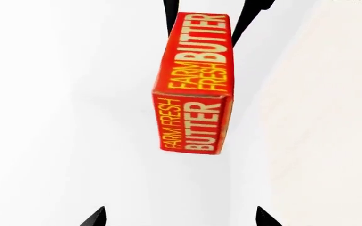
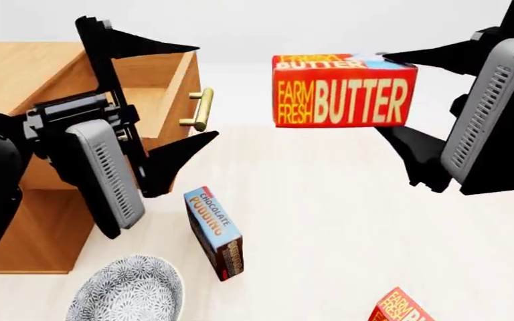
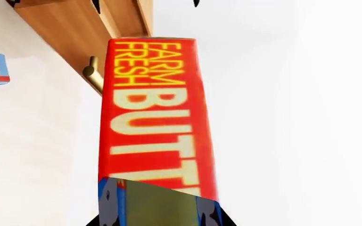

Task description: Put the butter at the front in the top drawer of the cabinet and close it.

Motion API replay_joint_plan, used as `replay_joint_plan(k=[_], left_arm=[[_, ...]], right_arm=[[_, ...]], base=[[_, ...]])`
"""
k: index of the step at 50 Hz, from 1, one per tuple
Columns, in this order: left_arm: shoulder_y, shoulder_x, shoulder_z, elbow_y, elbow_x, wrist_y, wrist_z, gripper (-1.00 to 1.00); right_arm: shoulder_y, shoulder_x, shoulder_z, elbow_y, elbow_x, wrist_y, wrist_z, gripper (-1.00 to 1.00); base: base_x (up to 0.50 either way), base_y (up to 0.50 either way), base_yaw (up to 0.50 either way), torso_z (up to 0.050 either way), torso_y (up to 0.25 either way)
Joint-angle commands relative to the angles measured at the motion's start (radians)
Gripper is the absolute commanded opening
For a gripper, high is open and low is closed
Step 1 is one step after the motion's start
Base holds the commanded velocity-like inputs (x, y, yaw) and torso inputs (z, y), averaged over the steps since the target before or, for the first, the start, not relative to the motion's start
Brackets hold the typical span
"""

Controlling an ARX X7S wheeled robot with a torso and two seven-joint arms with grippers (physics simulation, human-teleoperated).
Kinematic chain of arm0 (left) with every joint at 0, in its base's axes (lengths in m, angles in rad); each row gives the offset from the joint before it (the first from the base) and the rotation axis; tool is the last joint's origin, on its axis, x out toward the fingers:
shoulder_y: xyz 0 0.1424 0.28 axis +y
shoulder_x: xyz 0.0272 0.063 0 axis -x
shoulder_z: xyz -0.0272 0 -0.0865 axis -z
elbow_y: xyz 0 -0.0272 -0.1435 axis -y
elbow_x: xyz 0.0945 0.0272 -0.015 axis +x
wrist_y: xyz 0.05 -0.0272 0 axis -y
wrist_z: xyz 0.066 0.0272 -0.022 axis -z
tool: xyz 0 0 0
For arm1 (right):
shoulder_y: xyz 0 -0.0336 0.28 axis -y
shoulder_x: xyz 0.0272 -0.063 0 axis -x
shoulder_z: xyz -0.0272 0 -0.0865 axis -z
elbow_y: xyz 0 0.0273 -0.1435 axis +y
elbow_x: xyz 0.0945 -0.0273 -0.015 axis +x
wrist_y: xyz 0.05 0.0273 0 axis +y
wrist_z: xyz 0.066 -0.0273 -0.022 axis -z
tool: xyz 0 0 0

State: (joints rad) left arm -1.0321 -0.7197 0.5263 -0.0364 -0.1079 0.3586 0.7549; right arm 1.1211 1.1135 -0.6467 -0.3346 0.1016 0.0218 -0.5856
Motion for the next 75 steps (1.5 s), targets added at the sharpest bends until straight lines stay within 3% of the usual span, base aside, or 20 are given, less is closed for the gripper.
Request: replay_joint_plan(k=[1, 75], left_arm=[[-0.008, 0.007, 0.025, -0.022, 0.029, 0.082, 0.029, 1.00], [-0.057, 0.154, 0.106, -0.012, 0.044, 0.092, 0.030, 1.00]], right_arm=[[0.013, 0.008, 0.025, -0.024, -0.010, -0.018, 0.024, -1.00], [-0.029, -0.009, 0.022, -0.059, 0.005, -0.021, 0.040, -1.00]], base=[[0.00, 0.00, 0.00, 0.000, 0.000], [0.00, 0.00, 0.00, 0.000, 0.001]])
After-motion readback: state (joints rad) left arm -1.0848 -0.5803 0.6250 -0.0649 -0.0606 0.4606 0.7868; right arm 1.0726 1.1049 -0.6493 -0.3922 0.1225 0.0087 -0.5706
